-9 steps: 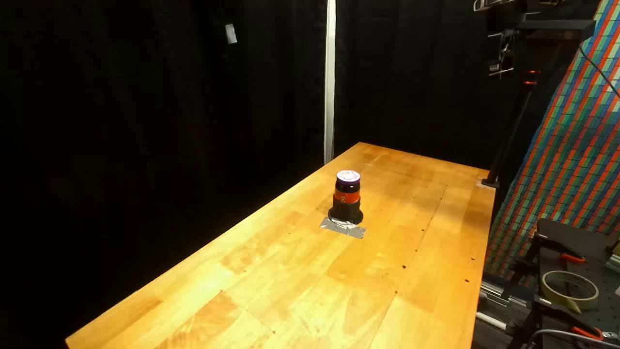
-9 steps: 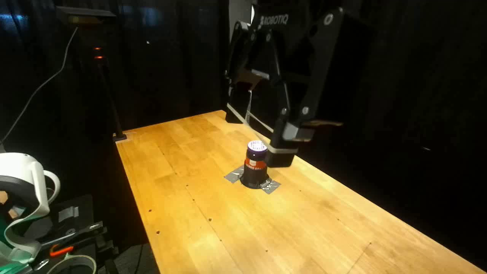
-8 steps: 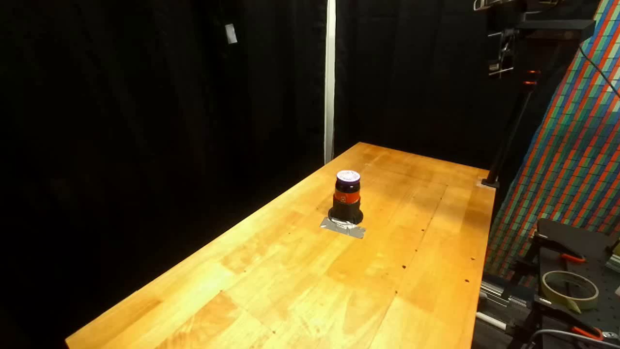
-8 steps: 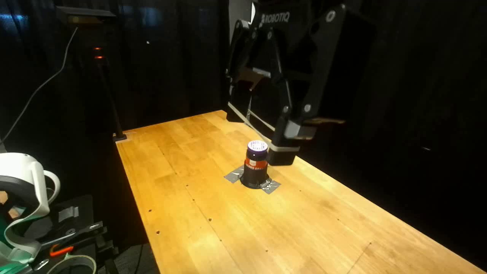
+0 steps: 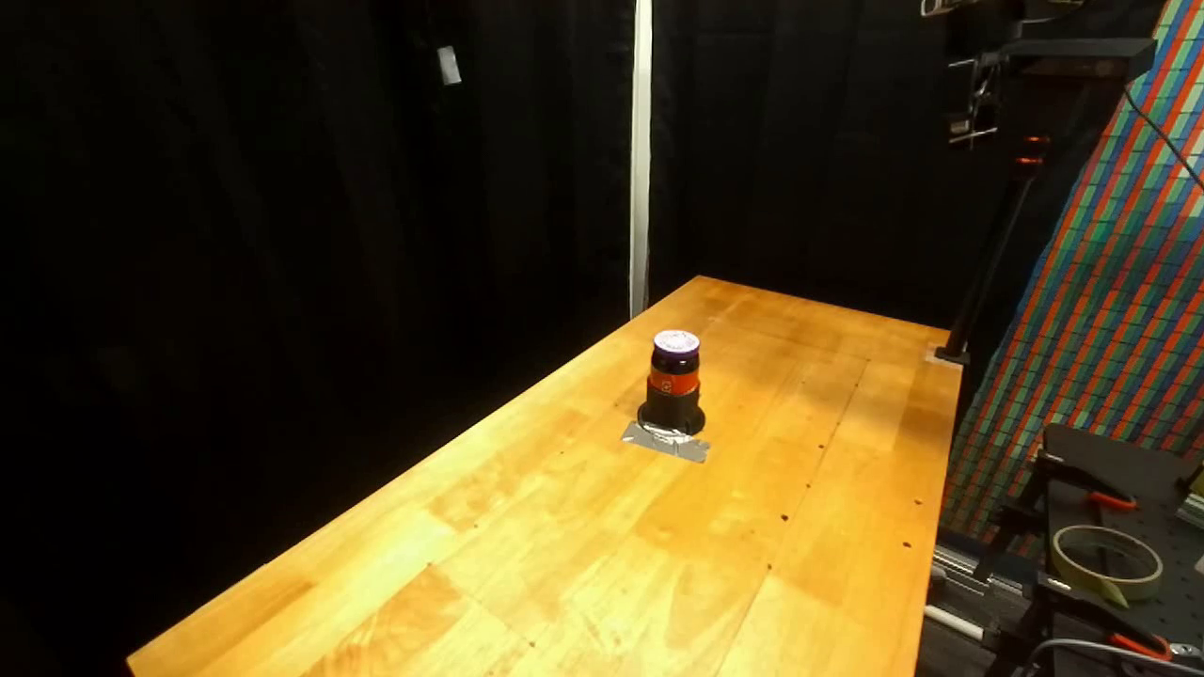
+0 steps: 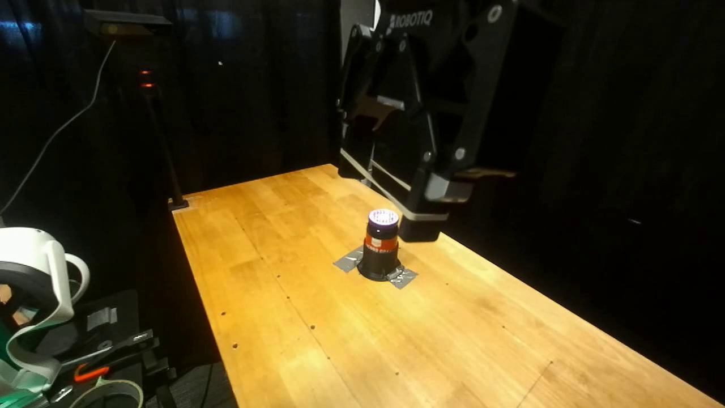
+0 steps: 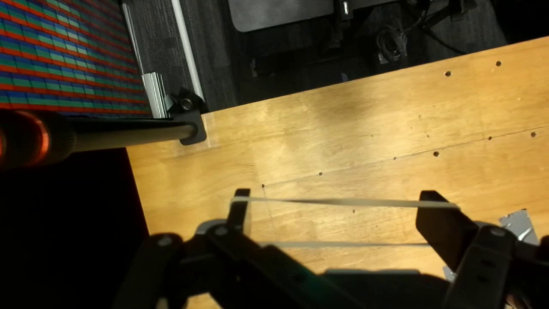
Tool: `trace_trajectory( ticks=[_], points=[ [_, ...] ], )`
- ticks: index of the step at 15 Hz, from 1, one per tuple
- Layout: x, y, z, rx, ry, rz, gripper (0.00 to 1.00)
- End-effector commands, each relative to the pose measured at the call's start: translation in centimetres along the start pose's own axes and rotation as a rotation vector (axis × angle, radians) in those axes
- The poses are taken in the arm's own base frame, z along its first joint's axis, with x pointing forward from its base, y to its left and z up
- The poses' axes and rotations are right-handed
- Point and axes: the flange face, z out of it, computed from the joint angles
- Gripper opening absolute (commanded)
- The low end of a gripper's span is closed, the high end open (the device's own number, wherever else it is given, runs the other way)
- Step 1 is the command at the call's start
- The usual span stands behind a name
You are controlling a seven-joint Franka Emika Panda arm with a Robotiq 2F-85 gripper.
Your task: Put the elastic around the bottle on the table
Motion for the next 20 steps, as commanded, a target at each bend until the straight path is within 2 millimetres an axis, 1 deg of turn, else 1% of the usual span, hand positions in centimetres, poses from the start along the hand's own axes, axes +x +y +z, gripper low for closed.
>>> trace_trajectory(
  ticks=[1,2,3,6,9,11,13,15,18,20],
  points=[
    [2.3,-2.9,-0.2,-0.017,-0.03,-0.044,1.0],
    [3.2,-4.3,-0.1,-0.022,-0.044,-0.06,1.0],
    [4.8,-6.5,0.3,-0.031,-0.059,-0.078,1.0],
    [8.8,-12.8,1.2,-0.061,-0.057,-0.1,1.0],
    [13.6,-18.9,2.5,-0.059,0.006,-0.068,1.0],
    [16.8,-22.2,3.2,-0.035,0.058,-0.054,1.0],
    [19.5,-24.4,4.3,-0.009,0.12,-0.031,1.0],
    [21.8,-25.7,5.8,-0.02,0.145,-0.026,1.0],
    [24.1,-26.9,8.2,-0.014,0.129,-0.05,1.0],
    [25.0,-27.4,9.8,0.005,0.097,-0.073,1.0]
  ],
)
